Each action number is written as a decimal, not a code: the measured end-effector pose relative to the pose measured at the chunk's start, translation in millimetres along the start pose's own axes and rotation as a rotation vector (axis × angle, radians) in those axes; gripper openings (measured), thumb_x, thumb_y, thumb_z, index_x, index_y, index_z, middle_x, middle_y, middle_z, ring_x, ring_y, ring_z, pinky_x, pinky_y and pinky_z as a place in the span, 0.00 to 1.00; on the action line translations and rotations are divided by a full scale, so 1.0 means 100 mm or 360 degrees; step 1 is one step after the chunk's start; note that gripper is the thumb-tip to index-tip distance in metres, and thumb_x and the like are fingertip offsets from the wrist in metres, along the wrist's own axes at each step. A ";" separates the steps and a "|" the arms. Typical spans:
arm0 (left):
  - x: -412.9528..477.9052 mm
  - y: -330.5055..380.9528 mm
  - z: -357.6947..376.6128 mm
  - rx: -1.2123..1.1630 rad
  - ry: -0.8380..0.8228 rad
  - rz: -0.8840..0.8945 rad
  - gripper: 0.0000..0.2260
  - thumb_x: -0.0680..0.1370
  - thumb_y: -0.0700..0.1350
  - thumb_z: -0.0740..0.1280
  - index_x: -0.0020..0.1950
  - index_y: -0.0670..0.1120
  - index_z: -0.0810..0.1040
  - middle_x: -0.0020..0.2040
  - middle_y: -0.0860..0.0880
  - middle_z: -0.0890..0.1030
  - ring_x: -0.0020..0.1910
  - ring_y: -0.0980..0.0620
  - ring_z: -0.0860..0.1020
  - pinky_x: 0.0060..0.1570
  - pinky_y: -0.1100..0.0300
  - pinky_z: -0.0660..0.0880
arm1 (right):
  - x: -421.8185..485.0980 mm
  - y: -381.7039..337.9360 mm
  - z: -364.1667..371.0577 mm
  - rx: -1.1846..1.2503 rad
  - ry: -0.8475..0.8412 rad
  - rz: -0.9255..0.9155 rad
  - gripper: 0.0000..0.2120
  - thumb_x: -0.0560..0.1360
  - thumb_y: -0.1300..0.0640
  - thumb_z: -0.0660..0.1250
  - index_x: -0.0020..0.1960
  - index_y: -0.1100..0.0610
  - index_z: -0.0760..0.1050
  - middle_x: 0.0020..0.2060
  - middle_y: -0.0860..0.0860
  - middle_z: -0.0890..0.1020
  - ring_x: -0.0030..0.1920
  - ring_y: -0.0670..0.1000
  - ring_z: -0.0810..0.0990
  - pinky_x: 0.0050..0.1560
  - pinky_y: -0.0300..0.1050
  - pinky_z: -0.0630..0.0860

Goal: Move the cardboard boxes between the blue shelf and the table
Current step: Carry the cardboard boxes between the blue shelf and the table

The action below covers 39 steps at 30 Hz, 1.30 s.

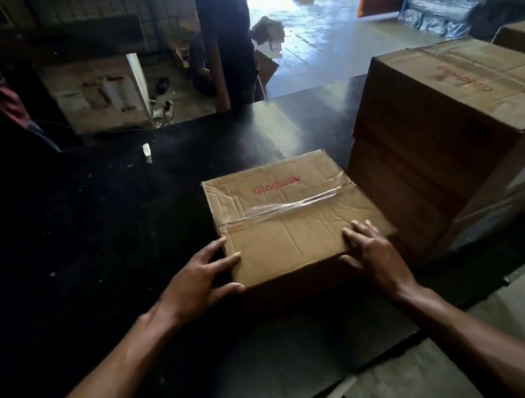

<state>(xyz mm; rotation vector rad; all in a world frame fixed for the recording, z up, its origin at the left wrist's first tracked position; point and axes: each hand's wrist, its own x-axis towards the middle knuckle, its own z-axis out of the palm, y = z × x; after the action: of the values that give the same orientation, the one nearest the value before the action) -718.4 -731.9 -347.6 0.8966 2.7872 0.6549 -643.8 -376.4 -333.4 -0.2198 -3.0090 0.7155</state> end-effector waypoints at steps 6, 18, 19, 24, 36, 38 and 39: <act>0.22 -0.11 -0.08 0.0080 -0.0281 0.0124 0.40 0.67 0.78 0.56 0.76 0.65 0.56 0.78 0.58 0.51 0.78 0.57 0.46 0.77 0.48 0.55 | -0.02 -0.07 0.09 0.0060 0.0034 -0.0065 0.29 0.74 0.56 0.73 0.73 0.56 0.70 0.74 0.55 0.67 0.77 0.56 0.59 0.76 0.53 0.60; 0.31 0.06 -0.19 0.0463 -0.0221 0.0153 0.29 0.78 0.61 0.63 0.78 0.59 0.59 0.79 0.53 0.59 0.78 0.54 0.57 0.77 0.52 0.52 | 0.00 -0.20 0.17 0.0304 0.0073 0.0221 0.38 0.74 0.55 0.73 0.78 0.61 0.59 0.77 0.62 0.57 0.77 0.58 0.58 0.73 0.42 0.54; 0.38 -0.04 -0.21 0.0485 -0.0231 0.0087 0.30 0.78 0.60 0.64 0.78 0.59 0.57 0.80 0.52 0.57 0.78 0.53 0.56 0.77 0.51 0.52 | -0.05 -0.23 0.18 0.0296 0.0060 0.0200 0.40 0.73 0.52 0.74 0.78 0.62 0.59 0.78 0.62 0.57 0.77 0.57 0.58 0.73 0.41 0.54; 0.55 -0.17 -0.06 0.0155 0.0055 -0.0062 0.35 0.71 0.53 0.76 0.75 0.56 0.67 0.77 0.50 0.63 0.77 0.48 0.62 0.74 0.52 0.58 | -0.30 -0.36 0.28 0.0409 -0.0010 0.0137 0.52 0.65 0.36 0.74 0.78 0.61 0.58 0.78 0.58 0.57 0.78 0.51 0.56 0.74 0.37 0.53; 0.54 0.30 -0.01 0.0348 0.0270 -0.0100 0.35 0.68 0.76 0.60 0.67 0.57 0.77 0.69 0.54 0.75 0.68 0.49 0.73 0.68 0.51 0.65 | -0.33 -0.26 0.25 0.0217 -0.0055 -0.0005 0.46 0.71 0.46 0.75 0.79 0.58 0.55 0.80 0.51 0.52 0.79 0.49 0.54 0.76 0.40 0.53; 0.56 0.07 -0.13 0.0289 0.0085 -0.0260 0.44 0.63 0.82 0.50 0.73 0.60 0.69 0.77 0.52 0.65 0.76 0.48 0.62 0.73 0.47 0.59 | -0.34 -0.24 0.24 0.0222 -0.0063 -0.0014 0.45 0.71 0.46 0.75 0.79 0.58 0.55 0.80 0.50 0.52 0.79 0.48 0.54 0.76 0.39 0.53; 0.55 -0.01 -0.14 0.0237 0.0024 -0.0340 0.44 0.63 0.81 0.51 0.75 0.62 0.65 0.79 0.51 0.59 0.78 0.47 0.58 0.74 0.45 0.57 | -0.34 -0.24 0.25 0.0223 -0.0068 -0.0016 0.45 0.72 0.46 0.75 0.79 0.58 0.55 0.80 0.50 0.52 0.78 0.48 0.53 0.75 0.38 0.52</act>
<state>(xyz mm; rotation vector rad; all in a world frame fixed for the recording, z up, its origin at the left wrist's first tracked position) -767.1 -705.7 -335.3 0.6049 2.9206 0.4277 -615.4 -413.5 -345.0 -0.1858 -2.9806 0.9372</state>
